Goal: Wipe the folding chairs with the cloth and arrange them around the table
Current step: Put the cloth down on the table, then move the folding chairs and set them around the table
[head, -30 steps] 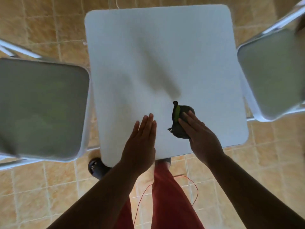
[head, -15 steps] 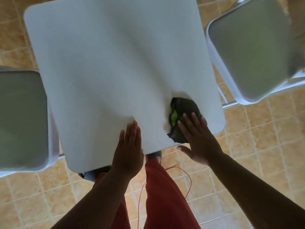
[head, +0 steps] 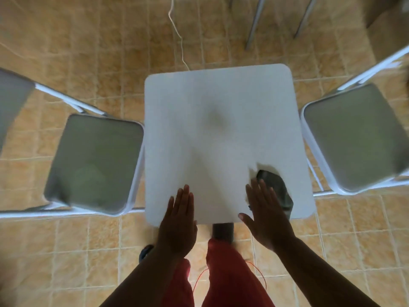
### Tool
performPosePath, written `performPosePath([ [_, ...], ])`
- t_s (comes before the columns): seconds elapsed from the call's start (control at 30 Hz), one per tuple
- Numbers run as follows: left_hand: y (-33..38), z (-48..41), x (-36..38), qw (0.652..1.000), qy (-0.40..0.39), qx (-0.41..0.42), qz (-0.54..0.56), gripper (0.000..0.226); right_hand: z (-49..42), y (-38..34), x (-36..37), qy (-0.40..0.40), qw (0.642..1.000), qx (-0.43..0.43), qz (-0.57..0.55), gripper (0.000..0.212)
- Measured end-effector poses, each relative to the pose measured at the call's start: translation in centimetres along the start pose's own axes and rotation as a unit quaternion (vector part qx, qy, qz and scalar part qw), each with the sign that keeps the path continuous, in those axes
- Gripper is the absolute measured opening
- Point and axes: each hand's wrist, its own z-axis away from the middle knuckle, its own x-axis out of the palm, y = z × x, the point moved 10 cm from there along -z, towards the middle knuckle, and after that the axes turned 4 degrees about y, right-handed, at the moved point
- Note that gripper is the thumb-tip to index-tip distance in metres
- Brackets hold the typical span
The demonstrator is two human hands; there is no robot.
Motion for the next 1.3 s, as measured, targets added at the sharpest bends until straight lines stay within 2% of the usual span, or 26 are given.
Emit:
performPosePath([
  [0.17, -4.8, 5.8, -6.6, 0.997, 0.04, -0.06, 0.02, 0.085, -0.9, -8.5, -5.7, 0.028, 0.999, -0.033, 0.022, 0.075],
  [0.3, -10.1, 12.0, -11.6, 0.99, 0.098, -0.093, 0.03, 0.079, -0.9, -17.2, -9.4, 0.056, 0.996, -0.07, 0.007, 0.075],
  [0.57, -26.2, 28.9, -17.4, 0.963, 0.186, -0.195, 0.015, 0.074, 0.7, -38.8, -13.8, 0.103, 0.983, -0.151, 0.02, 0.078],
  [0.73, -35.1, 39.8, -19.5, 0.936, 0.217, -0.277, 0.006, 0.078, 2.1, -52.4, -14.0, 0.104, 0.973, -0.207, 0.012, 0.077],
  [0.9, -40.8, 48.9, -19.6, 0.9, 0.221, -0.372, 0.054, 0.077, 3.4, -63.9, -13.2, 0.096, 0.957, -0.272, 0.037, 0.088],
  [1.03, -44.5, 54.0, -19.2, 0.87, 0.221, -0.432, 0.09, 0.077, 3.5, -70.9, -12.2, 0.097, 0.941, -0.318, 0.06, 0.078],
  [1.2, -50.2, 58.2, -18.8, 0.843, 0.217, -0.481, 0.103, 0.077, 1.6, -78.3, -9.8, 0.057, 0.928, -0.359, 0.079, 0.088],
  [1.3, -54.5, 59.7, -19.3, 0.832, 0.214, -0.502, 0.099, 0.078, -0.4, -82.3, -9.0, 0.058, 0.925, -0.367, 0.085, 0.085],
])
